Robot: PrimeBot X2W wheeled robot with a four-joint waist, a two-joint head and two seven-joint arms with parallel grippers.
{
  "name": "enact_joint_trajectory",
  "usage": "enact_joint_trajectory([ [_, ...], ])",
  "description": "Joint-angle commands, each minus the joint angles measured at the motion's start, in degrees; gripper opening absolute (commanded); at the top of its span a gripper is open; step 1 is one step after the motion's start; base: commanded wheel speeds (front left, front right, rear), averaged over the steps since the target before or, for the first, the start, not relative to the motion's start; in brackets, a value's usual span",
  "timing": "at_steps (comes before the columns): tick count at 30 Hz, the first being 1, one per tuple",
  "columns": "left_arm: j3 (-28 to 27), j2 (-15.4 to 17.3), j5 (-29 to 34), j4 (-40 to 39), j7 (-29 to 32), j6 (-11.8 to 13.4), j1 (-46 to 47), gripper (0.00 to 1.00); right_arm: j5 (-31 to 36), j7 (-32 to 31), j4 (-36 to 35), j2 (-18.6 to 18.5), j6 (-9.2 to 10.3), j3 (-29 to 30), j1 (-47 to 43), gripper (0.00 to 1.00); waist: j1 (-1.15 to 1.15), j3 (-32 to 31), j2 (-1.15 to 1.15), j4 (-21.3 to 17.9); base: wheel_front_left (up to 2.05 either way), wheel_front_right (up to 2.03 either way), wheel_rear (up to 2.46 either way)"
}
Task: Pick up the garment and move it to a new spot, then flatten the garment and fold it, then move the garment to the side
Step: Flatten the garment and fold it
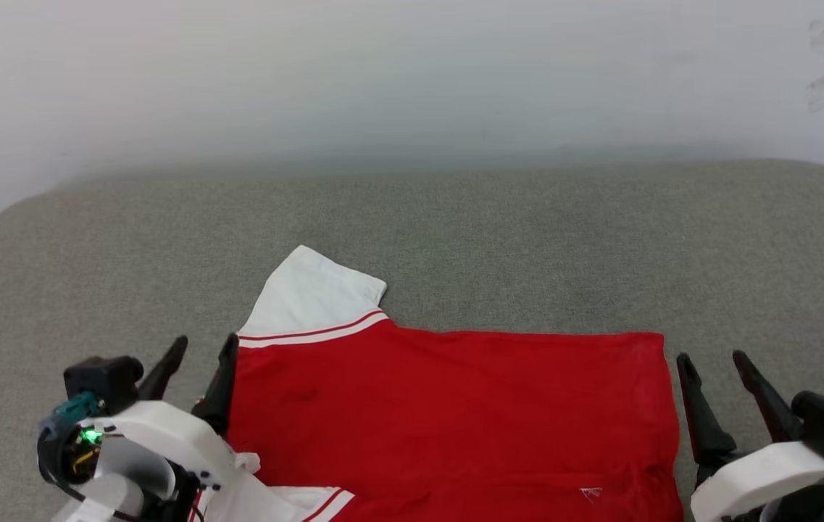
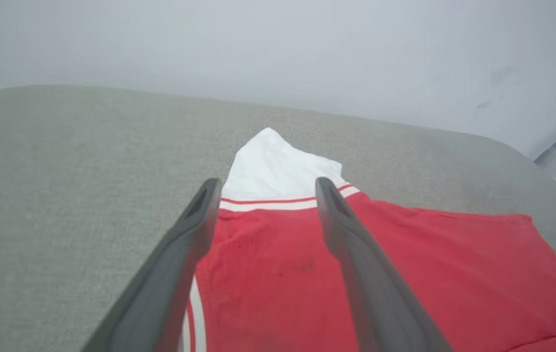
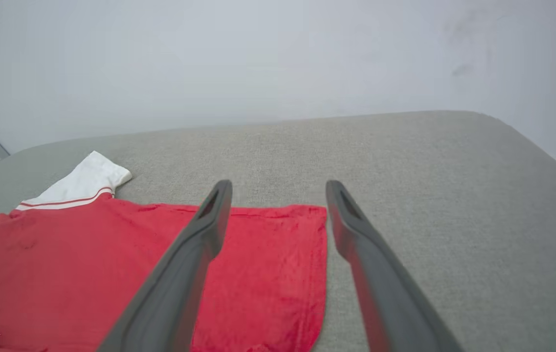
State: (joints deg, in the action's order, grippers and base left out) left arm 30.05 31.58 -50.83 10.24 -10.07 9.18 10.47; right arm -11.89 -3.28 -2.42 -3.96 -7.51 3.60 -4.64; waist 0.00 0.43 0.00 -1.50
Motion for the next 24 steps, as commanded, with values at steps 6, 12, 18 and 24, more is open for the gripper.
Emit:
enact_joint_trajectory([
  [6, -1.95, -0.8, 4.01, 1.48, -3.31, 0.49, 8.19, 1.0, 1.65, 0.57, -4.28, 0.89, 0.04, -0.51, 5.29, 1.0, 0.0, 7.06, 0.0, -3.12, 0.0, 0.0, 0.0],
  [12, -2.25, -0.1, 4.26, 5.68, -1.37, -2.82, 16.97, 1.0, 1.84, 0.45, -5.7, 1.09, 0.04, -1.52, 8.84, 1.0, 0.0, 13.13, 0.0, -5.72, 0.0, 0.0, 0.0],
  [18, -1.55, 2.42, 1.87, 11.07, 6.84, -8.92, 25.63, 1.0, 0.04, 1.13, -4.66, 1.14, 0.04, -1.82, 11.01, 1.0, 0.0, 16.89, 0.0, -8.16, 0.0, 0.0, 0.0],
  [24, 0.31, 6.04, -3.39, 17.19, 24.44, -13.64, 33.12, 1.0, -1.44, 2.25, -3.11, 1.14, 0.04, -2.27, 11.97, 1.0, 0.0, 19.41, 0.0, -10.47, 0.0, 0.0, 0.0],
])
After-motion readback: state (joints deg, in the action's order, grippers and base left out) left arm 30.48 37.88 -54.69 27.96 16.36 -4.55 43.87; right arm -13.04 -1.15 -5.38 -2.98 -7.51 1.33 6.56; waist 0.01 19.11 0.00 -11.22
